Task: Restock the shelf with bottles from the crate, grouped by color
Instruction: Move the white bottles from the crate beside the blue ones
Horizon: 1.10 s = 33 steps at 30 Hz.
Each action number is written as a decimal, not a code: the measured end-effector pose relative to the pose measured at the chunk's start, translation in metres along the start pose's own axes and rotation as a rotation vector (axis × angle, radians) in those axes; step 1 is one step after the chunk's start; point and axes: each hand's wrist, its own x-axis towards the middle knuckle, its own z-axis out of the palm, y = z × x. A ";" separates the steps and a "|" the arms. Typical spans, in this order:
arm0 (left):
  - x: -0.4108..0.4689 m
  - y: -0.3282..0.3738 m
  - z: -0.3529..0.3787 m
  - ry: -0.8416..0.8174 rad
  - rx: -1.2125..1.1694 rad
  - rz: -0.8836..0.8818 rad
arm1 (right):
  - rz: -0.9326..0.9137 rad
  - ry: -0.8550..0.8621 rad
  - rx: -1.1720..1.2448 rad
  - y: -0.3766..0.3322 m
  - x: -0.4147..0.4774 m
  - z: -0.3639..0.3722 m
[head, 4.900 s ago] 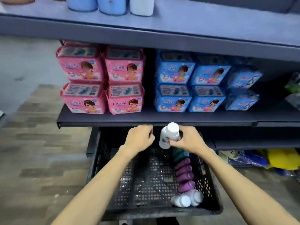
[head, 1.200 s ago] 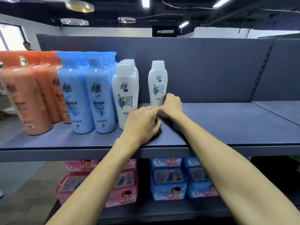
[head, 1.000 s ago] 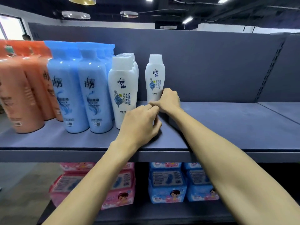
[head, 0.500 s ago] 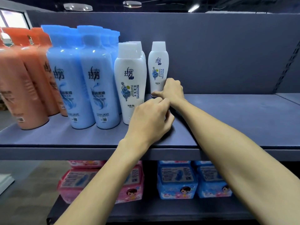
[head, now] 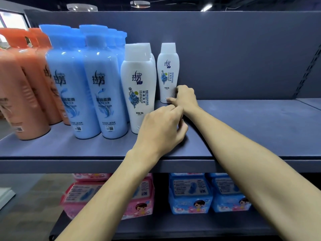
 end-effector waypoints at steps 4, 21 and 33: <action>0.000 0.000 -0.001 -0.010 0.000 -0.004 | -0.012 0.009 0.032 0.004 0.003 -0.001; -0.002 0.001 -0.005 -0.002 -0.017 -0.025 | 0.035 0.048 -0.022 0.001 -0.013 -0.010; 0.000 0.000 -0.005 -0.058 -0.011 -0.077 | -0.126 0.047 -0.237 -0.003 -0.081 -0.079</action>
